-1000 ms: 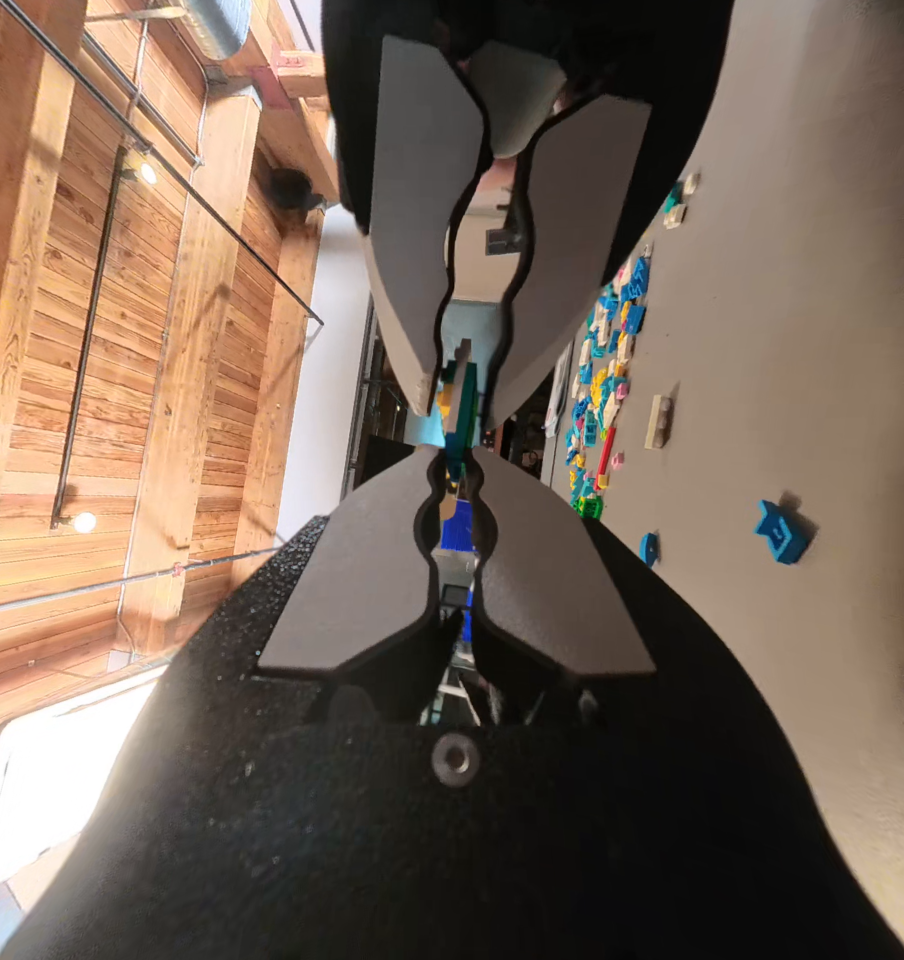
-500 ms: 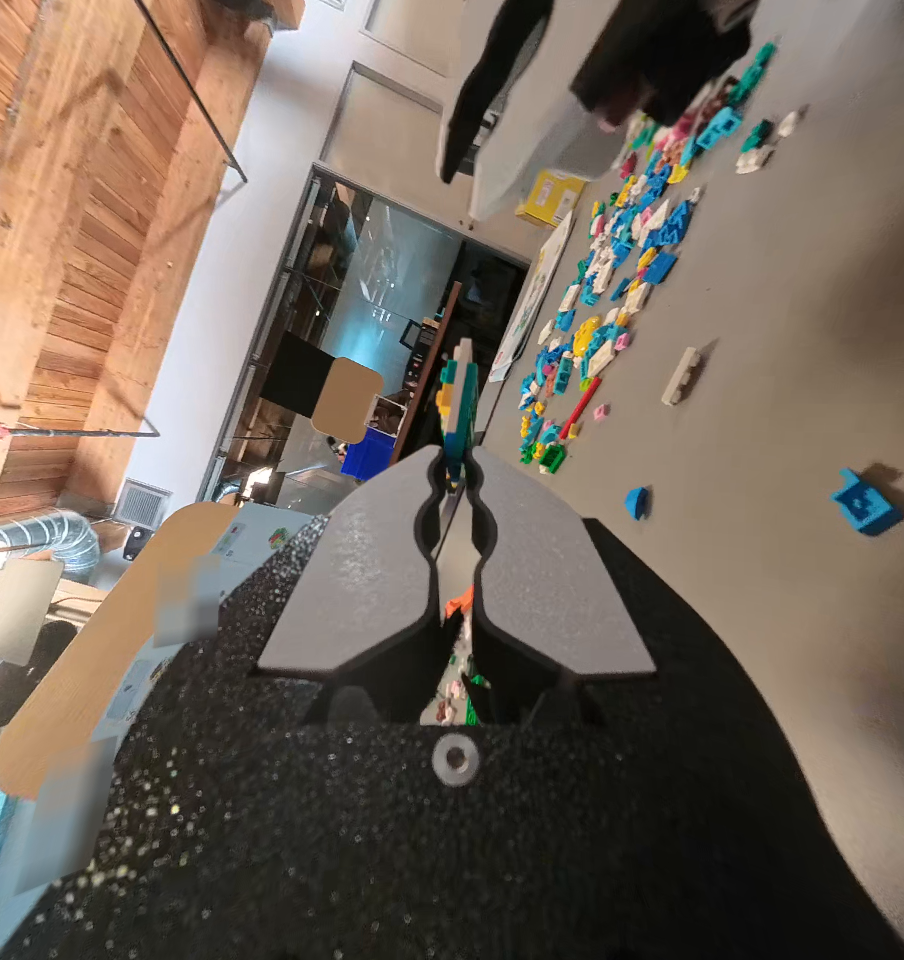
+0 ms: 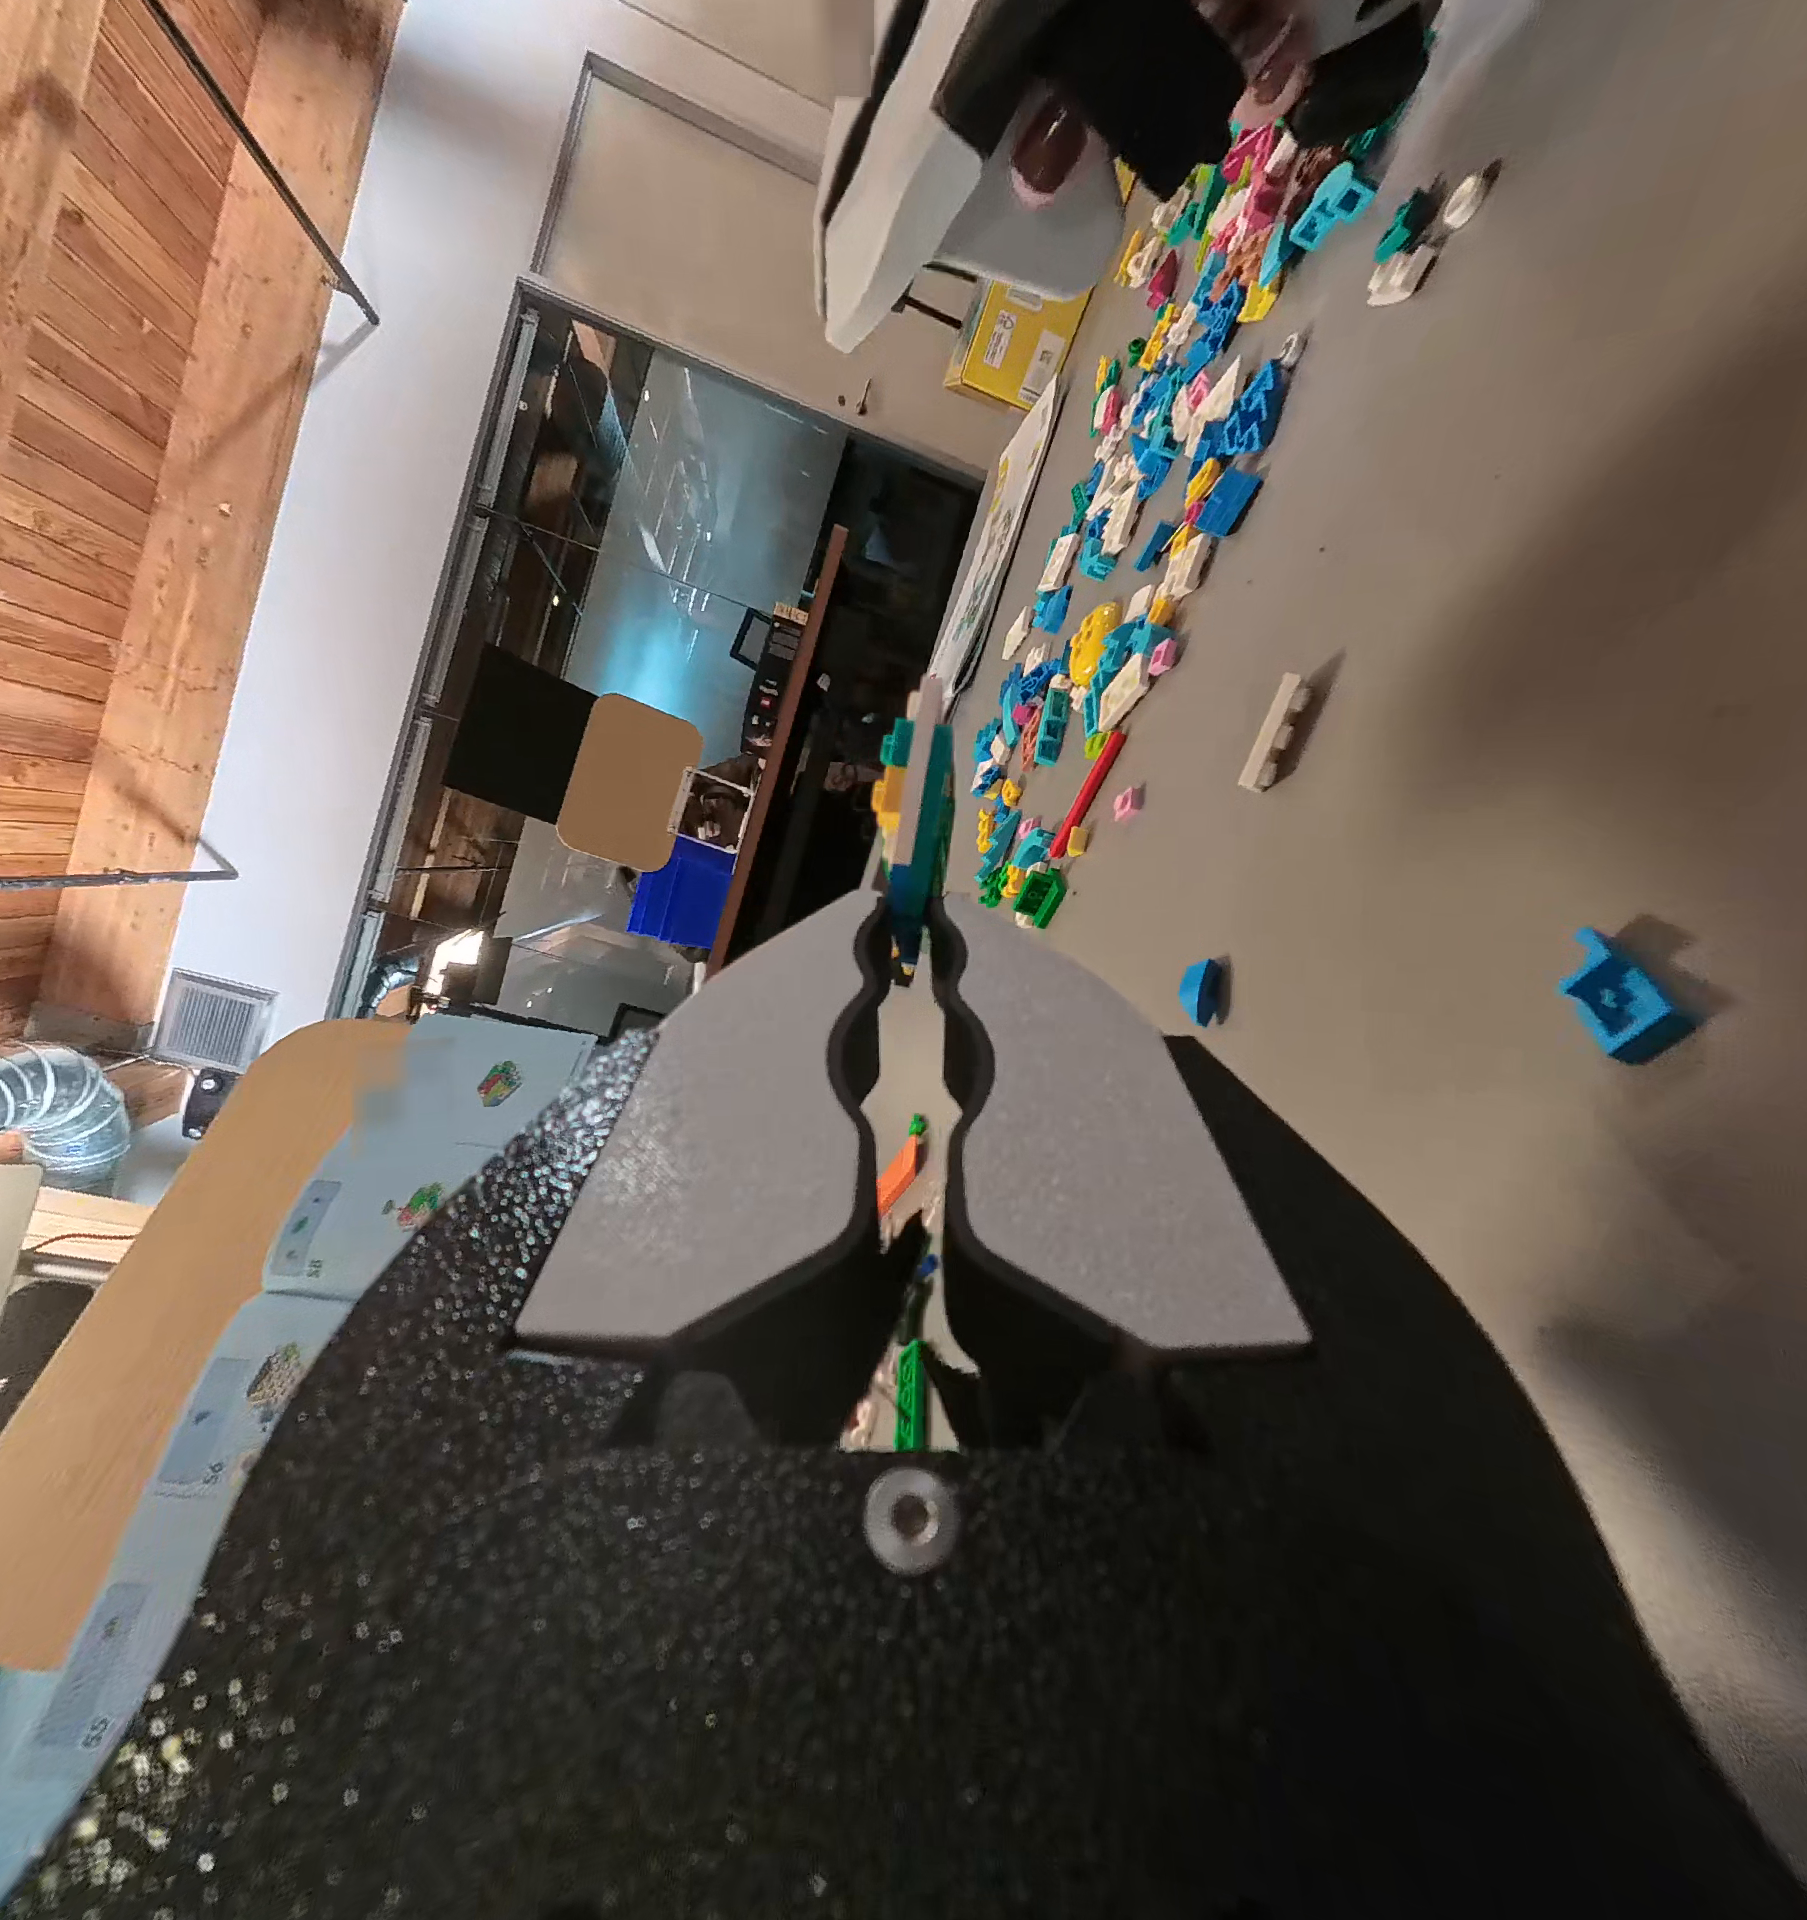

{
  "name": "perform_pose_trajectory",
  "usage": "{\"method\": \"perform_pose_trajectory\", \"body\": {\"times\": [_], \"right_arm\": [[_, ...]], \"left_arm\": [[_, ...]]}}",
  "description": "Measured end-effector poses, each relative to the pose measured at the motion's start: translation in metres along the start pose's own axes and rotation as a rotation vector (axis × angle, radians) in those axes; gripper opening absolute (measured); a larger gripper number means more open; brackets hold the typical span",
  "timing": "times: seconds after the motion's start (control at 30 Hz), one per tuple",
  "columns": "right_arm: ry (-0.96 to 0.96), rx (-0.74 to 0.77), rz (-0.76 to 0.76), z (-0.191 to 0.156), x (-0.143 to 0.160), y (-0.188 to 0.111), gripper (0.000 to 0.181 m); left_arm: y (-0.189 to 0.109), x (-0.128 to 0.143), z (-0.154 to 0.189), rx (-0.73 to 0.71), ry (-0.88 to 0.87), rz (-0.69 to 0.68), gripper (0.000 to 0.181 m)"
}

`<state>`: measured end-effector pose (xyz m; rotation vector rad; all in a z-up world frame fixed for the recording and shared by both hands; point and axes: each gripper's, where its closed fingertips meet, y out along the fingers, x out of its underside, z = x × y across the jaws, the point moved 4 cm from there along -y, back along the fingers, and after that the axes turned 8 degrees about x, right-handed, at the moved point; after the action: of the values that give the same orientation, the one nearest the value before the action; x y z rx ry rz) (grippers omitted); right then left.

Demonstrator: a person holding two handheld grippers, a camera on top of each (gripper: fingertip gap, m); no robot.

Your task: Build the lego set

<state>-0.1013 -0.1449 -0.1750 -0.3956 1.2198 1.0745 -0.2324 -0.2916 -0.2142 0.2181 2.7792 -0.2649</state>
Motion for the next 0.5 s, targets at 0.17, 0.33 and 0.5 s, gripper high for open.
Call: {"method": "perform_pose_trajectory", "body": {"times": [0.17, 0.33, 0.5], "right_arm": [[0.032, 0.000, 0.001, 0.004, -0.002, -0.001, 0.000], [0.001, -0.099, -0.084, -0.008, 0.003, 0.001, 0.000], [-0.056, -0.249, -0.189, -0.031, -0.004, 0.018, 0.001]], "left_arm": [[0.000, -0.004, 0.003, 0.028, -0.004, 0.033, 0.006], [0.001, -0.013, 0.009, 0.036, 0.061, 0.049, 0.006], [0.002, -0.017, 0.014, 0.031, 0.133, 0.050, 0.006]]}}
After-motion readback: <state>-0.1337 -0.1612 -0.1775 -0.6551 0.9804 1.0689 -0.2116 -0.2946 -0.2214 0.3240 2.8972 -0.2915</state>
